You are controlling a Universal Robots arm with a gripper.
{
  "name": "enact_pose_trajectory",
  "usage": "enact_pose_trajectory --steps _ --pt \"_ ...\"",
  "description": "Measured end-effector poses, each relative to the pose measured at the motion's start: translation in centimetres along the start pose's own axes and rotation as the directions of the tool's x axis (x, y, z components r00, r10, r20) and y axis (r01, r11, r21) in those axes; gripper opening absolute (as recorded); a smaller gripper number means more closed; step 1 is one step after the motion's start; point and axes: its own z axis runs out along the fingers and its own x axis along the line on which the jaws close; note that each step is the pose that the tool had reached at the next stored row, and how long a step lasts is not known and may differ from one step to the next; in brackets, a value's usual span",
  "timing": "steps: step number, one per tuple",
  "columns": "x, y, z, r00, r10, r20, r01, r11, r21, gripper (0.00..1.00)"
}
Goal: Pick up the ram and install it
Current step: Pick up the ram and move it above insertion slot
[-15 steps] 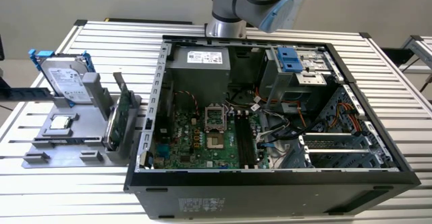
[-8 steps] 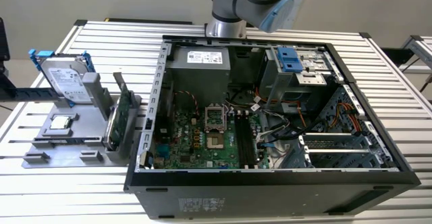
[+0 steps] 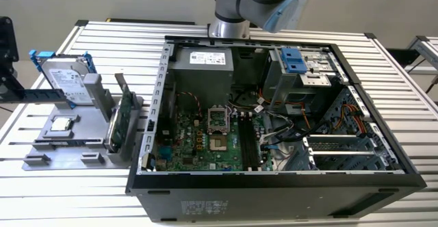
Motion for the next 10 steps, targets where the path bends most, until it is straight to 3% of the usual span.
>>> enact_pose_trajectory --steps 10 --pt "-0.07 1.68 0.02 1.0 0.0 -0.0001 0.0 1.0 0.0 0.0"
